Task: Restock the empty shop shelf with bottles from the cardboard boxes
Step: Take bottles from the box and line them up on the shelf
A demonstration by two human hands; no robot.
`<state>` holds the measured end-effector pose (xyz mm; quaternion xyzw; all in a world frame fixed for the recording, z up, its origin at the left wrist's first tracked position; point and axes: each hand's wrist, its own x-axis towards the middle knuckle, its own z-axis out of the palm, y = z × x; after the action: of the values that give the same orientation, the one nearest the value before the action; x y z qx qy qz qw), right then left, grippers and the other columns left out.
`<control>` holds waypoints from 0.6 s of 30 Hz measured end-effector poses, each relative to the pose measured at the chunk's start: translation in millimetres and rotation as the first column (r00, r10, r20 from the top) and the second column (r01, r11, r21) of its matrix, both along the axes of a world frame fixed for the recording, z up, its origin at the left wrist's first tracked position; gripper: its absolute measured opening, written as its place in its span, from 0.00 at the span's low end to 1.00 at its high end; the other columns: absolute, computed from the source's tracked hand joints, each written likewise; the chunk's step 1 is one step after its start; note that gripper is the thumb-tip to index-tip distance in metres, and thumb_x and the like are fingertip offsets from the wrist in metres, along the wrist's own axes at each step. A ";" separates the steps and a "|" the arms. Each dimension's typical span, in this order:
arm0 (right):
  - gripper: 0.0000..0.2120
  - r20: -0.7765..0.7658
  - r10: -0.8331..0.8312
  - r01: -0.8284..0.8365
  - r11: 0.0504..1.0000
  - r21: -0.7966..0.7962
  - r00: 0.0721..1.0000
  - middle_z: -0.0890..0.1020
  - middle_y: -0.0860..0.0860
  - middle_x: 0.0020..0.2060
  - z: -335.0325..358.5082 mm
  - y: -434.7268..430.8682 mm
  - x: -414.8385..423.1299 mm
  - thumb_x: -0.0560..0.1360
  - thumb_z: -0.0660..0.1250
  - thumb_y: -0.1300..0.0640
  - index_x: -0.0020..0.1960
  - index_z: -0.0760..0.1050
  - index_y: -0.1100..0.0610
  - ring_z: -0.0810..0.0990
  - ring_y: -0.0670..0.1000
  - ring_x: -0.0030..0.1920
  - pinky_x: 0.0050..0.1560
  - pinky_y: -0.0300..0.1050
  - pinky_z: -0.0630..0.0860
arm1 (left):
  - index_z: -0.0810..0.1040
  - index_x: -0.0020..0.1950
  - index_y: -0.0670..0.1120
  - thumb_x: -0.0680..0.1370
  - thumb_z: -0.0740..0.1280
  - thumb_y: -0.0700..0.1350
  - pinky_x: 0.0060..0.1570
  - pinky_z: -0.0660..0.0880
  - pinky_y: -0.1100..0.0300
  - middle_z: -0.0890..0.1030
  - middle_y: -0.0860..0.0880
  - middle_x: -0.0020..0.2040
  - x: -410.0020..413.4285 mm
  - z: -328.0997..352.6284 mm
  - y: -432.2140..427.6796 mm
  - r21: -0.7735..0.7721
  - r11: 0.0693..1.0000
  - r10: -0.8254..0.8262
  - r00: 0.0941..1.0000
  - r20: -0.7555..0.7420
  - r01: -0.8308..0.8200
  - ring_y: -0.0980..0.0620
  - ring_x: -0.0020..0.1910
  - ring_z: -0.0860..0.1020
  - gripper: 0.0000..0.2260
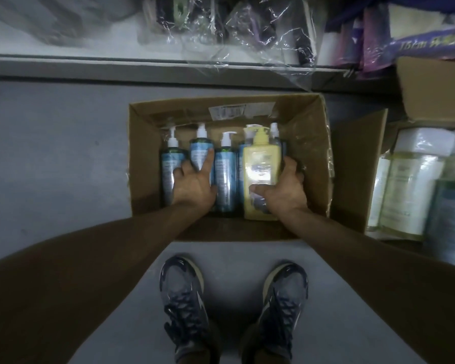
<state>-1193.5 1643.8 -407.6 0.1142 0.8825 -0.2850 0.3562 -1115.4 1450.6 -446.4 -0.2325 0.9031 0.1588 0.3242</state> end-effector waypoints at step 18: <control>0.51 0.020 -0.025 0.030 0.931 -0.365 0.999 0.75 0.44 0.71 -2.8 6.6 5.2 0.77 0.76 0.63 0.80 0.50 0.25 0.76 0.49 0.64 0.43 0.41 0.77 | 0.51 0.82 0.74 0.81 0.75 0.47 0.42 0.76 0.60 0.67 0.39 0.70 -5.3 11.0 -9.4 0.346 0.915 0.257 0.960 -0.107 -0.207 0.49 0.39 0.79 0.43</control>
<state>-1188.3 1650.3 -410.4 0.0605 0.8098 -0.4481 0.3738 -1120.6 1441.2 -435.5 -0.2677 0.8512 0.3630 0.2686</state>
